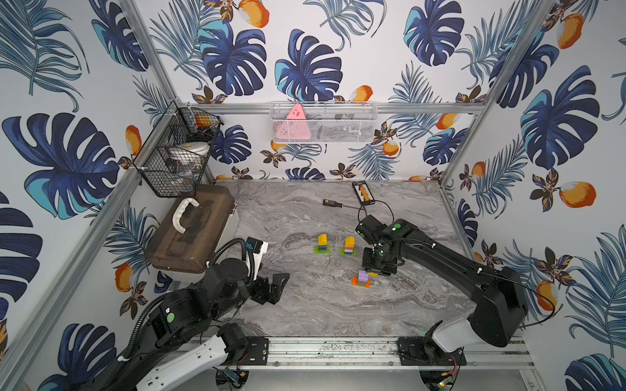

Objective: Assemble the number 1 with lego
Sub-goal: Assemble the lego brick with the lego brick.

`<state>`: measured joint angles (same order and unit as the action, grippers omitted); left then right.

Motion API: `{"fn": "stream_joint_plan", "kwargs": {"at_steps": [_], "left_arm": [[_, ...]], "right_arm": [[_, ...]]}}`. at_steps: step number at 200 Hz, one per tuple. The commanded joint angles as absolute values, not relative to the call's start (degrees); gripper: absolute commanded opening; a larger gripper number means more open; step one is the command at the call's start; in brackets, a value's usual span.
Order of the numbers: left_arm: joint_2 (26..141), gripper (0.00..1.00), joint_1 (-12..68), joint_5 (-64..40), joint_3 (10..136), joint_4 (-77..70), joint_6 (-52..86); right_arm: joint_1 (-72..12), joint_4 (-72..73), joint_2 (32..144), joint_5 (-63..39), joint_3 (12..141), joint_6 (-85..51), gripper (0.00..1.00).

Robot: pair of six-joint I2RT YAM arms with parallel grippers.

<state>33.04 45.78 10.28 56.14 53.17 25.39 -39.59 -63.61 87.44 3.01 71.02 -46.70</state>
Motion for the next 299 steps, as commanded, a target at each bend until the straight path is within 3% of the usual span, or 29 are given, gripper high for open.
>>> {"fn": "stream_joint_plan", "kwargs": {"at_steps": [1, 299], "left_arm": [[32.87, 0.99, 45.72, 10.68, 56.07, 51.33, 24.51], [33.57, 0.99, 45.7, 11.08, 55.85, 51.15, 24.44]], "right_arm": [[-39.59, -62.13, 88.95, 2.75, 71.78, -45.32, 0.09], [-44.85, -57.55, 92.37, 6.54, 69.0, -48.62, 0.0]]}}
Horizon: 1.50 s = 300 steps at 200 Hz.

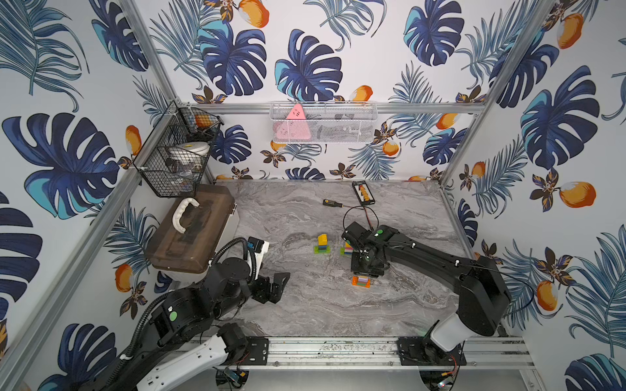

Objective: Assemble the number 1 with lego
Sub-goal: Assemble the lego brick with the lego brick.

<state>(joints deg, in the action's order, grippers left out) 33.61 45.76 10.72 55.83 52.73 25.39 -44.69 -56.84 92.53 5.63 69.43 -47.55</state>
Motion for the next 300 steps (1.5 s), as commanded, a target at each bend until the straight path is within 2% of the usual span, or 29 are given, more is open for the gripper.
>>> {"fn": "stream_joint_plan", "kwargs": {"at_steps": [1, 172, 300], "left_arm": [[33.57, 0.99, 45.7, 11.12, 55.87, 51.15, 24.44], [33.31, 0.99, 45.7, 11.48, 55.82, 51.24, 24.6], [33.09, 0.99, 45.63, 11.62, 55.81, 51.38, 24.69]], "right_arm": [[-44.84, -57.52, 92.37, 6.52, 68.95, -48.65, 0.0], [-44.78, -56.81, 89.43, 6.9, 67.2, -48.58, 0.0], [-44.82, -55.1, 91.54, 7.76, 66.71, -49.04, 0.0]]}}
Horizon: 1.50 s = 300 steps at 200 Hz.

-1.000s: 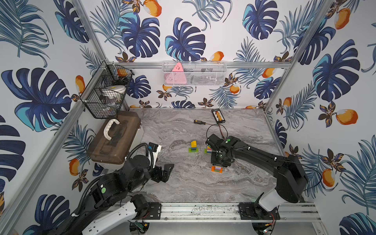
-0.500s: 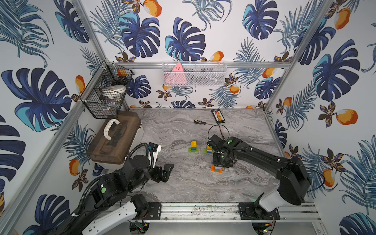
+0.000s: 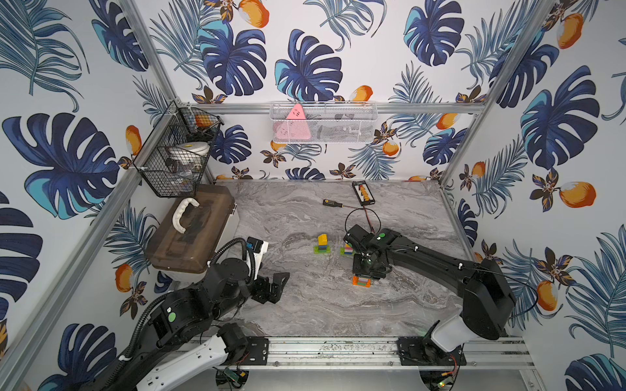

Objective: Assemble the number 1 with lego
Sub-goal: Assemble the lego brick with the lego brick.

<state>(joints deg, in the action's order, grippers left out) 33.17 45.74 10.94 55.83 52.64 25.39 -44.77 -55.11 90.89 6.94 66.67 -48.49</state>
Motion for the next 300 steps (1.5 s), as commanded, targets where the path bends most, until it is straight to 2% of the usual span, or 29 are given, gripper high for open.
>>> {"fn": "stream_joint_plan", "kwargs": {"at_steps": [1, 116, 132, 160, 164, 174, 197, 209, 234, 278, 300], "left_arm": [[33.11, 0.99, 45.67, 11.61, 55.81, 51.4, 24.65], [33.31, 0.99, 45.7, 11.56, 55.89, 51.26, 24.59], [33.48, 0.99, 45.68, 11.45, 55.82, 51.24, 24.53], [33.75, 0.99, 45.68, 11.31, 55.85, 51.24, 24.51], [33.82, 0.99, 45.7, 11.35, 55.88, 51.24, 24.52], [33.92, 0.99, 45.68, 11.25, 55.85, 51.25, 24.46], [34.01, 0.99, 45.65, 11.2, 55.88, 51.15, 24.39], [34.28, 0.99, 45.67, 11.16, 55.9, 51.15, 24.4], [34.97, 0.99, 45.66, 10.72, 55.99, 51.16, 24.31], [35.92, 0.99, 45.67, 10.64, 56.06, 51.15, 24.4], [36.24, 0.99, 45.64, 10.55, 56.07, 51.25, 24.37]], "right_arm": [[-44.78, -55.1, 91.56, 7.75, 66.71, -49.09, 0.0], [-44.74, -54.66, 93.74, 8.82, 65.48, -48.27, 0.01], [-44.8, -55.31, 92.93, 8.53, 66.01, -47.98, 0.08], [-44.78, -56.59, 91.31, 8.23, 67.73, -46.59, 0.28], [-44.77, -56.6, 91.03, 8.08, 67.83, -46.38, 0.33], [-44.78, -56.85, 90.34, 8.0, 68.28, -46.03, 0.55], [-44.75, -55.94, 87.05, 7.6, 68.34, -44.07, 0.82], [-44.79, -54.37, 84.47, 6.89, 67.66, -41.99, 0.9], [-44.75, -49.79, 77.94, 4.56, 65.48, -34.53, 0.95], [-44.76, -37.77, 63.26, 1.42, 48.17, -19.38, 0.95], [-44.82, -32.15, 56.2, 2.15, 43.01, -17.24, 0.95]]}}
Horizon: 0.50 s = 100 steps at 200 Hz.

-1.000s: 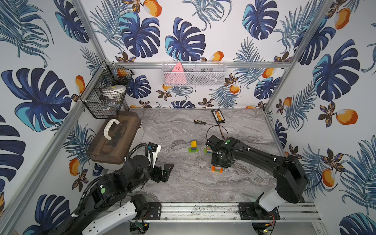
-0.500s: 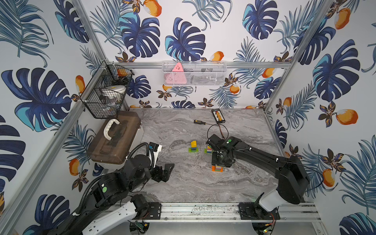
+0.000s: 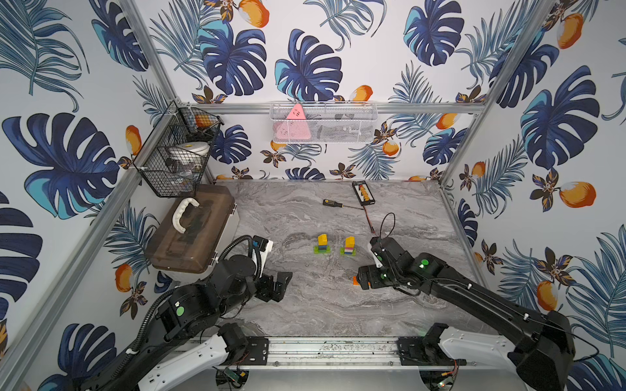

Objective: Assemble the number 1 with lego
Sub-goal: Assemble the lego brick with the lego brick, then adjust the lego brick at the center of the board.

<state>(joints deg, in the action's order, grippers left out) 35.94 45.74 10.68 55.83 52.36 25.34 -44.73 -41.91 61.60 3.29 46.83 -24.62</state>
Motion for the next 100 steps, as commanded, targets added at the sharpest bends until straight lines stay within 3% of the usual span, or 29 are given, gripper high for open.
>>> {"fn": "stream_joint_plan", "kwargs": {"at_steps": [1, 33, 68, 100], "left_arm": [[36.27, 0.99, 45.67, 10.55, 56.07, 51.25, 24.36], [36.04, 0.99, 45.65, 10.16, 56.11, 51.33, 24.53], [36.4, 0.99, 45.66, 9.45, 56.41, 51.92, 24.97], [36.66, 0.99, 45.67, 9.57, 56.33, 51.6, 24.79]], "right_arm": [[-44.82, -31.59, 56.01, 2.17, 42.77, -17.19, 0.95], [-44.53, -30.02, 56.77, 4.74, 40.92, -17.5, 0.95], [-46.24, -43.62, 63.68, 14.14, 49.01, -39.5, 1.0], [-51.36, -35.62, 58.33, 17.36, 43.46, -46.56, 1.0]]}}
